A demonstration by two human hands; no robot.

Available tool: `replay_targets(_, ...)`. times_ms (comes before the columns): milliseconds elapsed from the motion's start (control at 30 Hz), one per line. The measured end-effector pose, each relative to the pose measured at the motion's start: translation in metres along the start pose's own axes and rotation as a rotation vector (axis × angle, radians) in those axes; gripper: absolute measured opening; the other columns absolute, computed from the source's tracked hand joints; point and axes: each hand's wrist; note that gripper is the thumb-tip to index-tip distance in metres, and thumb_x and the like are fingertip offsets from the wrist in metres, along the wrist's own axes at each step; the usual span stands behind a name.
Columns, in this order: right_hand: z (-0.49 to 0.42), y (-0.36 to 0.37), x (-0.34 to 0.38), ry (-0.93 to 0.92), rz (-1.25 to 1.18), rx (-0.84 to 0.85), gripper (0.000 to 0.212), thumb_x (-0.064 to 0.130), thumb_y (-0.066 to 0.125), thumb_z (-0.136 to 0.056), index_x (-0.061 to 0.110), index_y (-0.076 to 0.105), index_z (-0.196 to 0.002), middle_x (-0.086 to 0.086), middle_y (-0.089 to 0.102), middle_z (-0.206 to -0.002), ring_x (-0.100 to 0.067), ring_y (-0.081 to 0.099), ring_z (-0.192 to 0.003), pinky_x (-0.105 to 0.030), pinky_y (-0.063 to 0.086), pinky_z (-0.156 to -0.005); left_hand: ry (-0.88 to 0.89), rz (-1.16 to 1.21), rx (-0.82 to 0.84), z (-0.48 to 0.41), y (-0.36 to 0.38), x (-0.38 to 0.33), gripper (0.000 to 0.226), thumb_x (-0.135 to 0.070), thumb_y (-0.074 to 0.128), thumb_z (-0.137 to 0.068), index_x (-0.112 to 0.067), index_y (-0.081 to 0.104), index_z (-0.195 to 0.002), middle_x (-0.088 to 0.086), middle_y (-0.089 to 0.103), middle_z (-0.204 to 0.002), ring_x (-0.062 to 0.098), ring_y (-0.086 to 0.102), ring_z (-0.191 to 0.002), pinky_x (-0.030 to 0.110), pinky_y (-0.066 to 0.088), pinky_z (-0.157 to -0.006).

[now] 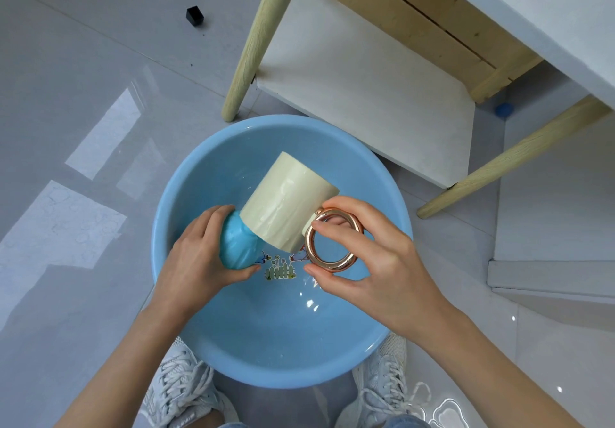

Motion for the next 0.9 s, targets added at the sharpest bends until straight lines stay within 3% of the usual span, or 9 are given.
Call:
replay_targets(300, 0.0, 0.006, -0.032, 0.064, 0.049, 0.033, 0.038, 0.031, 0.071, -0.082, 0.002, 0.068, -0.107, -0.013, 0.056, -0.12, -0.023, 0.061, -0.101, -0.034, 0.05, -0.09, -0.006, -0.004, -0.015, 0.001, -0.001, -0.001, 0.092, -0.042, 0.09, -0.05, -0.009, 0.049, -0.126, 0.005, 0.056, -0.121, 0.029, 0.057, -0.104, 0.041, 0.048, -0.083)
replay_targets(433, -0.012, 0.021, -0.067, 0.067, 0.169, 0.144, 0.04, 0.026, 0.075, -0.076, 0.002, 0.068, -0.108, -0.015, 0.057, -0.122, -0.029, 0.061, -0.103, -0.043, 0.054, -0.084, -0.018, -0.004, -0.026, 0.001, 0.001, -0.001, 0.093, -0.045, 0.089, -0.05, -0.01, 0.048, -0.126, 0.005, 0.053, -0.119, 0.029, 0.055, -0.102, 0.04, 0.046, -0.085)
replay_targets(533, -0.025, 0.037, -0.083, -0.025, 0.269, 0.261, 0.042, 0.017, 0.083, -0.072, 0.0, 0.066, -0.106, -0.018, 0.056, -0.124, -0.034, 0.06, -0.103, -0.046, 0.057, -0.07, -0.03, -0.015, -0.032, 0.0, 0.002, -0.001, 0.098, -0.047, 0.088, -0.049, -0.01, 0.046, -0.129, 0.005, 0.051, -0.12, 0.025, 0.051, -0.106, 0.038, 0.044, -0.089)
replay_targets(700, -0.036, 0.07, -0.094, -0.138, 0.446, 0.347, 0.048, 0.007, 0.089, -0.058, -0.003, 0.063, -0.097, -0.017, 0.058, -0.12, -0.03, 0.061, -0.092, -0.034, 0.054, -0.048, -0.017, -0.024, -0.019, 0.0, 0.002, 0.0, 0.095, -0.046, 0.089, -0.048, -0.012, 0.048, -0.126, 0.004, 0.049, -0.118, 0.026, 0.05, -0.103, 0.041, 0.047, -0.086)
replay_targets(800, -0.031, 0.082, -0.103, -0.116, 0.618, 0.378, 0.055, 0.002, 0.09, -0.042, -0.002, 0.064, -0.091, -0.014, 0.055, -0.117, -0.025, 0.059, -0.088, -0.024, 0.038, -0.044, 0.007, -0.045, -0.003, 0.0, 0.003, 0.002, 0.093, -0.049, 0.088, -0.049, -0.015, 0.047, -0.125, 0.004, 0.05, -0.122, 0.027, 0.049, -0.103, 0.042, 0.047, -0.088)
replay_targets(900, -0.019, 0.083, -0.115, -0.045, 0.694, 0.429, 0.059, 0.005, 0.093, -0.029, -0.001, 0.067, -0.082, -0.013, 0.06, -0.109, -0.024, 0.06, -0.081, -0.022, 0.032, -0.043, 0.01, -0.051, 0.016, -0.001, 0.003, 0.003, 0.09, -0.066, 0.068, -0.052, -0.018, 0.047, -0.125, 0.0, 0.057, -0.121, 0.024, 0.048, -0.106, 0.038, 0.044, -0.089)
Point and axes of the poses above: each hand's wrist, its own z-axis away from the middle knuckle, its own y-axis out of the palm, x = y × z
